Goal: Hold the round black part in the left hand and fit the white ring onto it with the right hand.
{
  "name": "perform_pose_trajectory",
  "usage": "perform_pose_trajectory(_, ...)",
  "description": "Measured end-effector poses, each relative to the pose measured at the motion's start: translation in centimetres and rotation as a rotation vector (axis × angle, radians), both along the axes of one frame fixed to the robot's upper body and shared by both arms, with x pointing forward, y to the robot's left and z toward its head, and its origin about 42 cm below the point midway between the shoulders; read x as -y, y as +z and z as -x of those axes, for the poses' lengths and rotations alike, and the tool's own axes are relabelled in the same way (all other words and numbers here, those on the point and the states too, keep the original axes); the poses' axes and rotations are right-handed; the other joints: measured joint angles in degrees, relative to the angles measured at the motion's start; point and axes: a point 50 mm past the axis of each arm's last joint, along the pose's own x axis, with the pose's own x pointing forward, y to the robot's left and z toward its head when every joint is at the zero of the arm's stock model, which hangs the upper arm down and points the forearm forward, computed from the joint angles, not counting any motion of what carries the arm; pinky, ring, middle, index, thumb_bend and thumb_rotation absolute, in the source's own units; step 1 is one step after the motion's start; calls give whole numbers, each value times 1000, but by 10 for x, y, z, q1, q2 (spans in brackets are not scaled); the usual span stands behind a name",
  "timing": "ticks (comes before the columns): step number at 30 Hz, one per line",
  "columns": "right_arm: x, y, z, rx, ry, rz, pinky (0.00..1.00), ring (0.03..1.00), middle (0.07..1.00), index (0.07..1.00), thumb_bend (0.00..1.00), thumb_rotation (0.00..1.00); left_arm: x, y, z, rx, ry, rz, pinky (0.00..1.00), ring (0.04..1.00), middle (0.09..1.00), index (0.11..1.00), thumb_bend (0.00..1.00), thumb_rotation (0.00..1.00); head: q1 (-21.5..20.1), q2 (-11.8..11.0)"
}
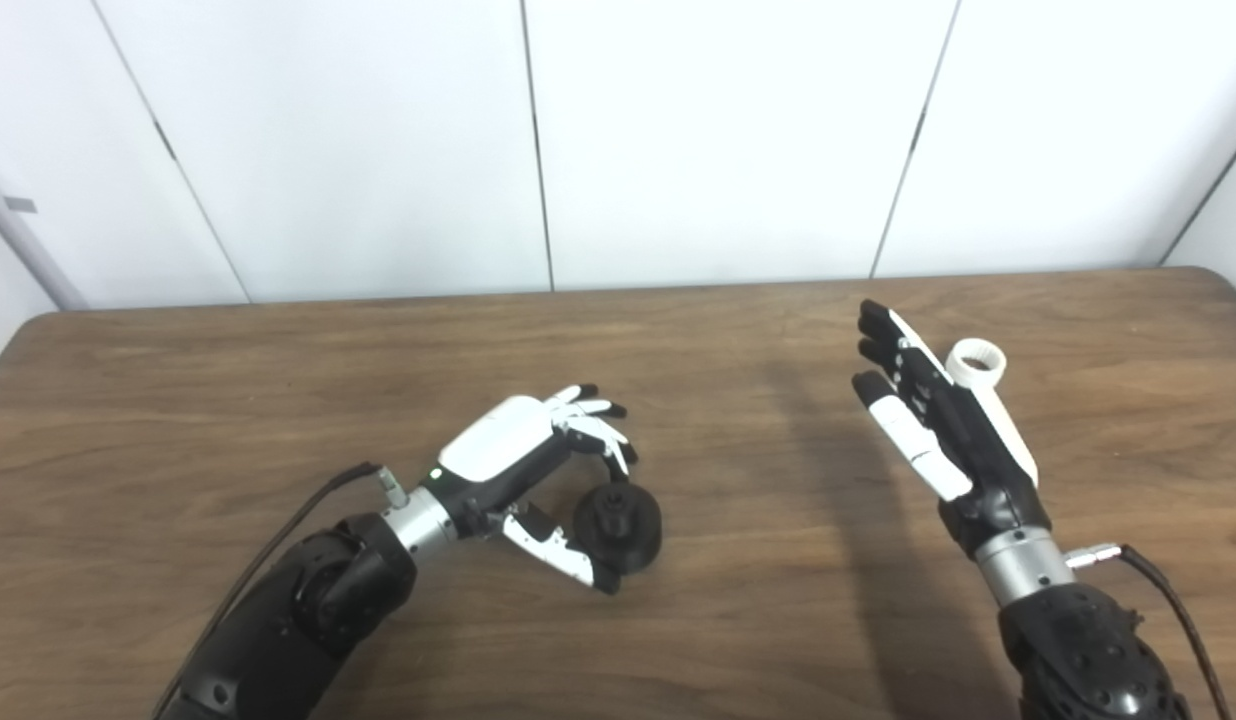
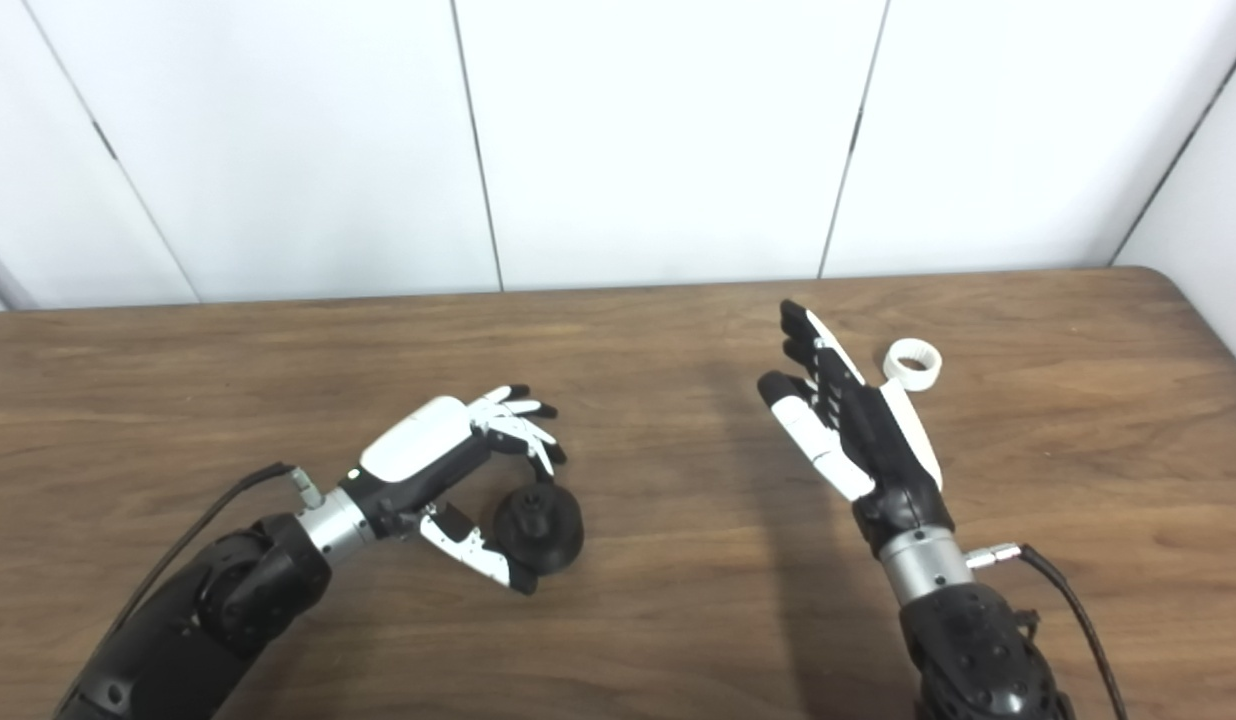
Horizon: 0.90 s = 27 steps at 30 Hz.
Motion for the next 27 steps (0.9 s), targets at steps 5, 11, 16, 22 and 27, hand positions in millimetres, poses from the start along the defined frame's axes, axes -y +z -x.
perform_pose_trajectory(5,0,2,-1,7,3,-4,876,949,953,941,511,782,8,-14,5,-22,-22,-22,975,895,725,482,524,55,-8,6)
perform_pose_trajectory(11,-3,12,3,41,10,-5,871,949,955,943,502,796,13,-17,1,11,-44,-40,972,883,716,481,524,55,-21,15)
perform_pose_trajectory(16,-3,23,8,65,7,-5,862,943,952,939,506,778,14,-18,-5,35,-63,-58,970,881,712,482,524,54,-27,19)
perform_pose_trajectory(22,1,36,13,81,6,12,873,955,960,935,491,761,15,-23,-6,79,-77,-73,971,879,710,482,524,52,-39,23)
perform_pose_trajectory(27,2,49,19,110,9,27,869,954,965,933,497,772,16,-27,-10,110,-81,-85,984,872,716,483,524,51,-50,22)
